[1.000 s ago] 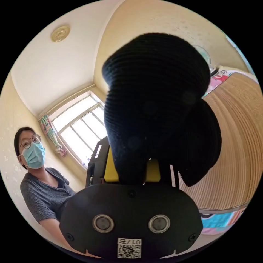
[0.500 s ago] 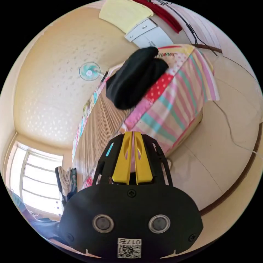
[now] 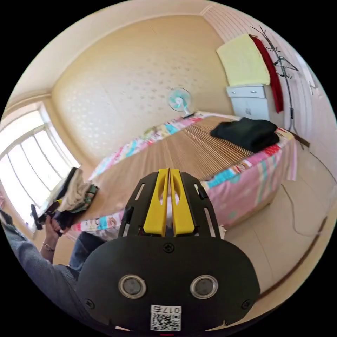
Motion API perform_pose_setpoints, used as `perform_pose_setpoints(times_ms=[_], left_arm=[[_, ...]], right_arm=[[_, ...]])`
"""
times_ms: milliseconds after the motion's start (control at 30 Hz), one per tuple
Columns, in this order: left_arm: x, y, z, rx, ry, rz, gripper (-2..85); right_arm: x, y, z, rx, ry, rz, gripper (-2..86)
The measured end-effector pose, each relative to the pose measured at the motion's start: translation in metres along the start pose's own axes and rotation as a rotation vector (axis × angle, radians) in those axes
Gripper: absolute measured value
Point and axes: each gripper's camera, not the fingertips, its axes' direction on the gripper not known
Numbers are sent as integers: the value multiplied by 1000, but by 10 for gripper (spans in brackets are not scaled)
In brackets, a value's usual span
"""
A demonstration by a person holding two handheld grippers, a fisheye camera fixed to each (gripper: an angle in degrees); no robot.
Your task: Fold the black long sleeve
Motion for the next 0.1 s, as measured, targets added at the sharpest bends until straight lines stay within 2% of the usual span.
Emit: perform_pose_setpoints(times_ms=[33, 100], left_arm=[[-3, 2, -7, 35, 39, 16, -7], [-9, 0, -26, 70, -69, 52, -7]], right_arm=[[-3, 0, 7, 9, -149, 3, 2], [-12, 2, 24, 0, -260, 21, 2]])
